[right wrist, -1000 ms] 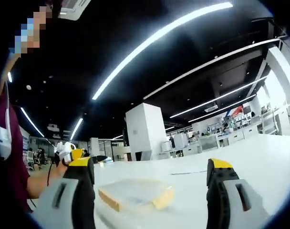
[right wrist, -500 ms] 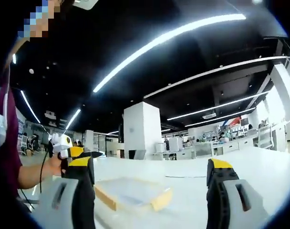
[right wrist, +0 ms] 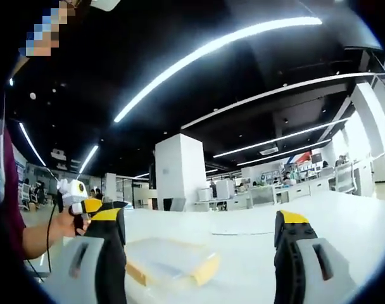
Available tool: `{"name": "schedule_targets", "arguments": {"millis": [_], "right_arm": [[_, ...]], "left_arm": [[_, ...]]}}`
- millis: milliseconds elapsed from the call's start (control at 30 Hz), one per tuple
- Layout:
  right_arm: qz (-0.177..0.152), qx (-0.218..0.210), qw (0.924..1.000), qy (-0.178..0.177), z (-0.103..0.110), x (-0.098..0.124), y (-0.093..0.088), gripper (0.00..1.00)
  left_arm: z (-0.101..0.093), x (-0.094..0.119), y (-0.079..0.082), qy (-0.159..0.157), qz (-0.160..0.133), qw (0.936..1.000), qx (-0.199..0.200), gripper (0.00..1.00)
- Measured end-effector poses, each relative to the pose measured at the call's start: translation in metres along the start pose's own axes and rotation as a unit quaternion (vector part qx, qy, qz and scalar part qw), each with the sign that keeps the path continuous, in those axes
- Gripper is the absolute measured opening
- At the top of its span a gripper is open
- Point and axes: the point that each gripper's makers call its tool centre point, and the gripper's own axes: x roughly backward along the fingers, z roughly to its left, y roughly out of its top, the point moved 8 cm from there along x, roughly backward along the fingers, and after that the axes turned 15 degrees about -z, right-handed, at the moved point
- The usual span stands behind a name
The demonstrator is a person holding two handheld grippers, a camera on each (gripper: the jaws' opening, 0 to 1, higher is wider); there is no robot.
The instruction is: Snap each plastic latch of the storage box into its locked position after aligning the lid with the box until every specified latch is closed and the lid sits flush.
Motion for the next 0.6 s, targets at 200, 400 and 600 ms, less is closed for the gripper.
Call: {"name": "schedule_targets", "arguments": {"millis": [200, 400, 600], "right_arm": [[0.003, 0.003, 1.0000, -0.008, -0.013, -0.006, -0.006, 1.00], [0.011, -0.007, 0.9999, -0.006, -0.010, -0.005, -0.015, 1.00], [0.023, -0.009, 0.9996, -0.015, -0.007, 0.005, -0.021, 1.00]], "left_arm": [[0.019, -0.008, -0.005, 0.002, 0.008, 1.0000, -0.004, 1.00], [0.013, 0.001, -0.018, 0.001, 0.018, 0.9997, 0.018, 1.00], [0.005, 0.012, -0.023, 0.000, 0.034, 0.9994, 0.012, 1.00]]}}
